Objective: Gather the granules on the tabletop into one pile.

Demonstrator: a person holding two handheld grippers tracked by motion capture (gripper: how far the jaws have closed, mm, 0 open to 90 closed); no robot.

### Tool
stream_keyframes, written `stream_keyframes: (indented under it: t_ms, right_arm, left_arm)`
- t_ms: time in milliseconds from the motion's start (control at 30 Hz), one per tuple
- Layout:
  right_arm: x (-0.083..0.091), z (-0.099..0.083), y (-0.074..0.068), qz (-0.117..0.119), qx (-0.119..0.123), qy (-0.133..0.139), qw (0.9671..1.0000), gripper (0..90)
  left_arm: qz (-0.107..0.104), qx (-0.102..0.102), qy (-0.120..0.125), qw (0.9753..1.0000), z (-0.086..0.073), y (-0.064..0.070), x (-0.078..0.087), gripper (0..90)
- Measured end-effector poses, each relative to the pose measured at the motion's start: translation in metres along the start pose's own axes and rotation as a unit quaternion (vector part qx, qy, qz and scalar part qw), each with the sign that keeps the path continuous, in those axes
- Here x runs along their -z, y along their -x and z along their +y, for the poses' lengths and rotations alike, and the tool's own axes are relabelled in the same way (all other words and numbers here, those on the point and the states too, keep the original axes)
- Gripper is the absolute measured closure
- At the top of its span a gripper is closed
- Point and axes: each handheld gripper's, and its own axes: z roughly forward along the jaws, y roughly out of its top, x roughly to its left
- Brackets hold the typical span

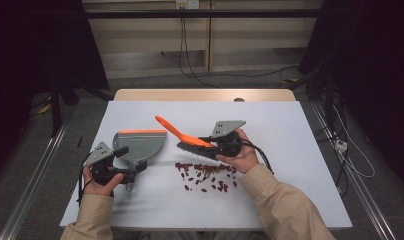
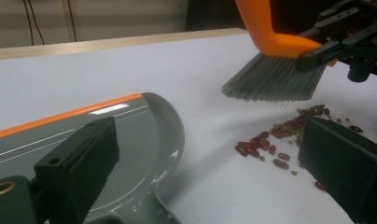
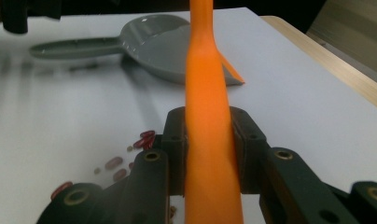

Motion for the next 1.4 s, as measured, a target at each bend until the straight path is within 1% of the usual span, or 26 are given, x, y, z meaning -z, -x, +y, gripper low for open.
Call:
stream_keyframes:
  t_ms: [33, 67, 133, 167, 200, 300, 400, 467, 500, 600, 700, 733, 767, 833, 867, 967, 1033, 1067, 1133, 1200, 1267, 1300, 1367, 1400]
  right_arm:
    - [0.001, 0.001, -0.001, -0.007, -0.010, 0.002, 0.9999, 71.5]
    - [0.001, 0.002, -0.001, -0.007, -0.018, 0.004, 0.9998, 71.5]
    - [0.002, 0.002, -0.002, -0.017, -0.032, 0.003, 0.9994, 71.5]
    - [0.002, 0.003, -0.002, -0.020, -0.046, 0.003, 0.9987, 71.5]
    - [0.002, 0.003, -0.003, -0.027, -0.057, 0.004, 0.9980, 71.5]
    - [0.001, 0.004, -0.007, -0.034, -0.093, 0.015, 0.9950, 71.5]
    - [-0.002, 0.006, -0.012, -0.036, -0.116, 0.024, 0.9923, 71.5]
    - [-0.004, 0.008, -0.017, -0.040, -0.125, 0.026, 0.9910, 71.5]
    - [-0.006, 0.009, -0.019, -0.040, -0.133, 0.026, 0.9900, 71.5]
    - [-0.010, 0.011, -0.026, -0.049, -0.163, 0.030, 0.9850, 71.5]
    - [-0.014, 0.013, -0.035, -0.053, -0.203, 0.038, 0.9770, 71.5]
    - [-0.015, 0.012, -0.037, -0.055, -0.209, 0.038, 0.9756, 71.5]
    - [-0.017, 0.012, -0.040, -0.058, -0.220, 0.038, 0.9731, 71.5]
    - [-0.020, 0.011, -0.045, -0.053, -0.235, 0.041, 0.9697, 71.5]
    - [-0.022, 0.010, -0.047, -0.055, -0.241, 0.041, 0.9680, 71.5]
    - [-0.026, 0.007, -0.053, -0.057, -0.257, 0.040, 0.9639, 71.5]
    - [-0.029, 0.006, -0.056, -0.058, -0.275, 0.046, 0.9586, 71.6]
    - [-0.030, 0.006, -0.058, -0.056, -0.281, 0.049, 0.9568, 71.5]
    - [-0.033, 0.007, -0.063, -0.056, -0.286, 0.052, 0.9552, 71.5]
    - [-0.037, 0.008, -0.068, -0.054, -0.287, 0.052, 0.9550, 71.5]
    - [-0.041, 0.007, -0.075, -0.053, -0.294, 0.047, 0.9532, 71.5]
    - [-0.043, 0.006, -0.078, -0.051, -0.299, 0.046, 0.9517, 71.5]
    - [-0.048, 0.002, -0.083, -0.041, -0.316, 0.041, 0.9469, 71.5]
    - [-0.051, 0.000, -0.085, -0.038, -0.323, 0.034, 0.9451, 71.5]
  left_arm:
    - [0.000, 0.000, 0.000, 1.0000, 0.000, 0.000, 0.000, 5.0]
    - [-0.001, 0.001, 0.000, 1.0000, 0.000, 0.000, 0.000, 5.0]
    - [-0.001, 0.001, 0.001, 1.0000, 0.000, 0.000, 0.000, 5.0]
    - [-0.001, 0.001, 0.000, 1.0000, 0.000, 0.000, 0.000, 5.0]
    - [-0.001, 0.001, 0.001, 1.0000, 0.000, 0.000, 0.000, 5.0]
    - [-0.001, 0.001, 0.002, 1.0000, 0.000, 0.000, 0.000, 5.0]
    - [-0.002, 0.001, 0.002, 1.0000, 0.000, 0.000, 0.000, 4.9]
    - [-0.003, 0.001, 0.002, 1.0000, 0.000, 0.000, 0.000, 5.0]
    - [-0.003, 0.001, 0.003, 1.0000, 0.000, 0.000, 0.000, 5.0]
    - [-0.003, 0.002, 0.003, 1.0000, 0.000, 0.000, 0.001, 4.9]
    - [-0.002, 0.003, 0.005, 1.0000, 0.000, 0.000, 0.001, 5.0]
    - [-0.002, 0.003, 0.005, 1.0000, 0.000, 0.000, 0.001, 5.0]
    - [-0.002, 0.002, 0.005, 1.0000, 0.001, 0.000, 0.002, 5.0]
    - [-0.002, 0.002, 0.005, 1.0000, 0.001, 0.000, 0.002, 5.0]
    - [-0.002, 0.002, 0.005, 1.0000, 0.001, 0.000, 0.002, 5.0]
    - [-0.002, 0.002, 0.005, 1.0000, 0.001, 0.000, 0.002, 5.0]
    - [-0.002, 0.002, 0.004, 1.0000, 0.001, 0.000, 0.002, 4.9]
    - [-0.002, 0.002, 0.005, 1.0000, 0.001, 0.000, 0.002, 5.0]
    - [-0.002, 0.002, 0.005, 1.0000, 0.001, 0.000, 0.002, 4.9]
    - [-0.002, 0.001, 0.005, 1.0000, 0.001, 0.000, 0.002, 5.0]
    - [-0.002, 0.001, 0.005, 1.0000, 0.001, 0.000, 0.002, 5.0]
    - [-0.002, 0.001, 0.005, 1.0000, 0.001, 0.000, 0.002, 4.9]
    - [-0.003, -0.001, 0.003, 1.0000, 0.001, 0.000, 0.002, 4.9]
    - [-0.003, -0.001, 0.004, 1.0000, 0.001, 0.000, 0.002, 5.0]
